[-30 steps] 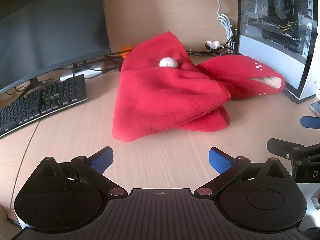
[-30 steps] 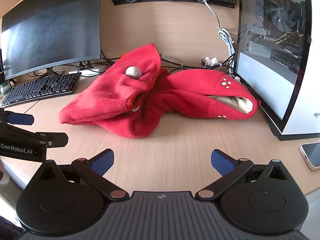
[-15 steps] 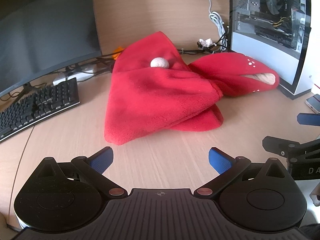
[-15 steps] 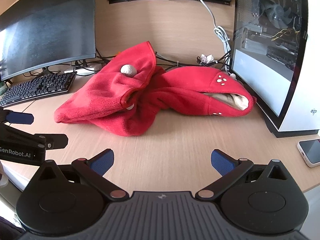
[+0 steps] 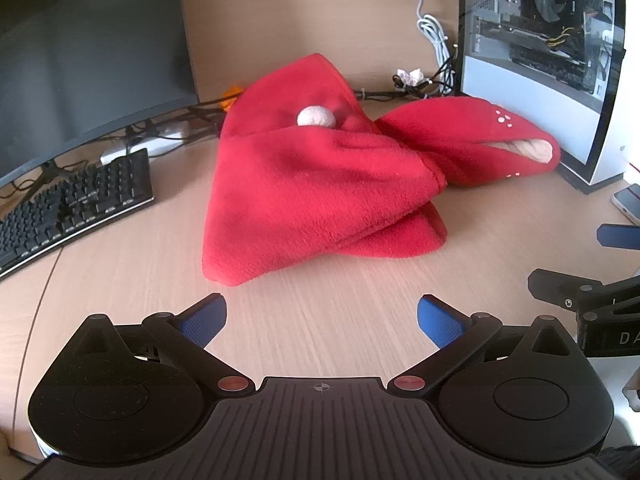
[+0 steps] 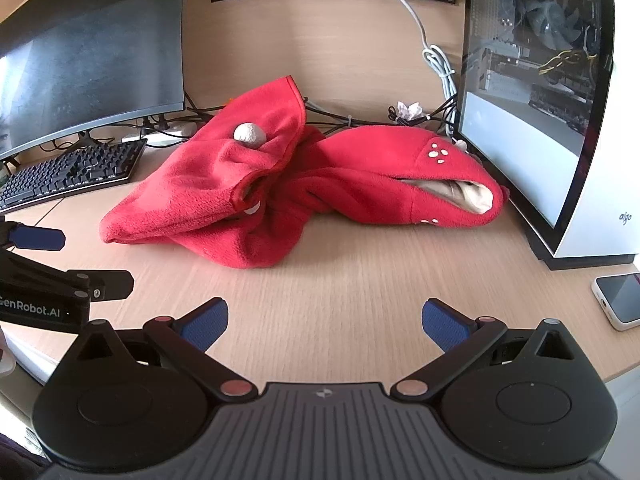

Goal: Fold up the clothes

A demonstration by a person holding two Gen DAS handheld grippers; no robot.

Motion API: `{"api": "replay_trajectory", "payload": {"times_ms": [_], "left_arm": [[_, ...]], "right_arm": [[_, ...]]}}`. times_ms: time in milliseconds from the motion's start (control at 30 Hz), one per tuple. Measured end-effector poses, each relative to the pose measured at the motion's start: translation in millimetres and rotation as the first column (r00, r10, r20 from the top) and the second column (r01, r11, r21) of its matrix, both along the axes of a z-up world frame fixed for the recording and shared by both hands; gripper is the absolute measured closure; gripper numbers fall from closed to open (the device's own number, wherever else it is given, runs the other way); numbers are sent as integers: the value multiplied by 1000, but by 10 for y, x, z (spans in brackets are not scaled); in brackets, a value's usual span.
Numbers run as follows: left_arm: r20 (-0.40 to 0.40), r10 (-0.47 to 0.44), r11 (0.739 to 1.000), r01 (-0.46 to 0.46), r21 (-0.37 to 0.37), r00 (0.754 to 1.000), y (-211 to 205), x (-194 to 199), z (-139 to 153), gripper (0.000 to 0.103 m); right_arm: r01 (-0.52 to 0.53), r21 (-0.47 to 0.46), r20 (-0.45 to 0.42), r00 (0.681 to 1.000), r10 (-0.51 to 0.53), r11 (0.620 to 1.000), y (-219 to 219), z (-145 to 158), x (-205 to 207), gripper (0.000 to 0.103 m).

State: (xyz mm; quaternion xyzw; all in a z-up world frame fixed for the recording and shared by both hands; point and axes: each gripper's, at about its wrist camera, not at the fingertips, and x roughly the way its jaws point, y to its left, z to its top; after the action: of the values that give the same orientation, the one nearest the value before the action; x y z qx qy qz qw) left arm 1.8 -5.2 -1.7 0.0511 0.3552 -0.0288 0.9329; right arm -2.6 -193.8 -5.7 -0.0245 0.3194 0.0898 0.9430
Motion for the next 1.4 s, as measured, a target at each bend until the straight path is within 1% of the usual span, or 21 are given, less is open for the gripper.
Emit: {"api": "replay_trajectory", "payload": {"times_ms": [767, 1400], "left_arm": [[-16, -4, 1000, 5, 4, 1000, -17, 5, -28, 0], [-35, 0, 1000, 0, 4, 999, -25, 62, -49, 0]], "right_arm": [[8, -7, -6, 1000, -8, 1000, -32, -5, -8, 0], [21, 19, -32, 999, -20, 1000, -145, -4, 77, 0]]}}
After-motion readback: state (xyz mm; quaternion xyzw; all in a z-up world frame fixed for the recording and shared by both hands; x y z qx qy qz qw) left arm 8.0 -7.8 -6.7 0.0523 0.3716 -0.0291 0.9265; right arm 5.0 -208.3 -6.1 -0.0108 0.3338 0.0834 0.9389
